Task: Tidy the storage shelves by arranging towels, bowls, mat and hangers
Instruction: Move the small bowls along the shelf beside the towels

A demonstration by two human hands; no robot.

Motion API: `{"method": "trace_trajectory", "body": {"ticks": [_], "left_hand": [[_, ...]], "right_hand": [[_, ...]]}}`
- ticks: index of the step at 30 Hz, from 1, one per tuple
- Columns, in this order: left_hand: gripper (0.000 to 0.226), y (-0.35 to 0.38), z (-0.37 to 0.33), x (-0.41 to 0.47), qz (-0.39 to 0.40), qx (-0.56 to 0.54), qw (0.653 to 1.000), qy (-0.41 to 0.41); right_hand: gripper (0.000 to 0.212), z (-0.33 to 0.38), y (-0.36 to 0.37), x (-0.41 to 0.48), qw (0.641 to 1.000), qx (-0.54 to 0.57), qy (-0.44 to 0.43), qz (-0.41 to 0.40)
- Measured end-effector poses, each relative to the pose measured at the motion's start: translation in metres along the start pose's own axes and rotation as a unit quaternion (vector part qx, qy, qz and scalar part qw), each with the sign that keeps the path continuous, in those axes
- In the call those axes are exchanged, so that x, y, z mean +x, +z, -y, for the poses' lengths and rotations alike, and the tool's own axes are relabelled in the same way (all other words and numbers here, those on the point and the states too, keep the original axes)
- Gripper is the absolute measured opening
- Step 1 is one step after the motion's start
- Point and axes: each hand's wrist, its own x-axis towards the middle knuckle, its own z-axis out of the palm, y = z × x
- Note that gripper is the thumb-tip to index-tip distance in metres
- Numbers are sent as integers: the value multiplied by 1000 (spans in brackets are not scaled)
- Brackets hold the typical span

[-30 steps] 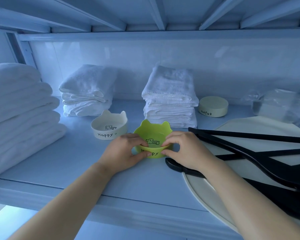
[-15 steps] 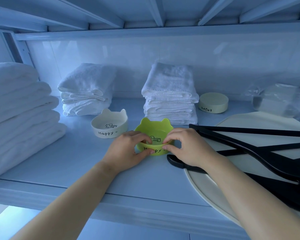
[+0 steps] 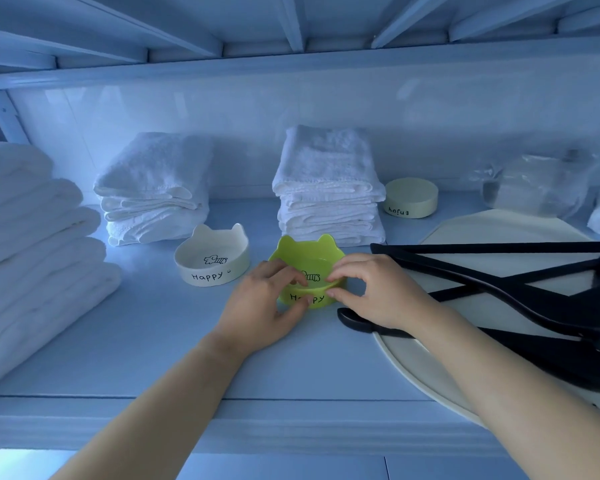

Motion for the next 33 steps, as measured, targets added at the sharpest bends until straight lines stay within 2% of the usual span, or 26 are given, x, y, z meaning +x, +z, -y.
{"method": "trace_trajectory", "body": {"ticks": [7,15,20,22,33], "left_hand": [[38,-6,-4,8,12,20,999,34],[45,-4,-14,44,13,44,997,69],[24,18,-39,72,8,25,997,76],[23,27,-49,86,4,15,996,85],[26,99,-113,171,62,-2,998,-16]], "right_hand": [[24,8,-11,5,997,-72,7,29],[18,-5,-57,-4,992,-113,44,-24],[17,-26,-86,-8,989,-136,61,-20],[17,-37,-100,-6,988,-145,57,-20],[20,-115,-169,8,978,-200,60,0]]}}
